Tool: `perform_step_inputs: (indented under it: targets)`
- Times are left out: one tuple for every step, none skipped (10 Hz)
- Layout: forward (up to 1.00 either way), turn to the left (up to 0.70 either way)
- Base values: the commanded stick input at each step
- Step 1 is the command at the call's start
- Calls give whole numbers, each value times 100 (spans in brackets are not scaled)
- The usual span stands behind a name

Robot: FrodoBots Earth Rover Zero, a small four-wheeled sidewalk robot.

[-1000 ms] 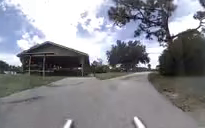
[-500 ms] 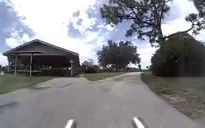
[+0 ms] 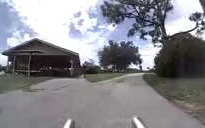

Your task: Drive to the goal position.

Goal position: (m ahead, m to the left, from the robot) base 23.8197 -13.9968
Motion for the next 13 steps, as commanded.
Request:
perform_step_inputs:
  targets:
    - [70,-35]
    - [70,-35]
    - [70,-21]
    - [70,0]
    - [70,0]
    - [70,0]
    - [70,0]
    - [70,0]
    - [70,0]
    - [70,0]
    - [70,0]
    - [70,0]
    - [70,0]
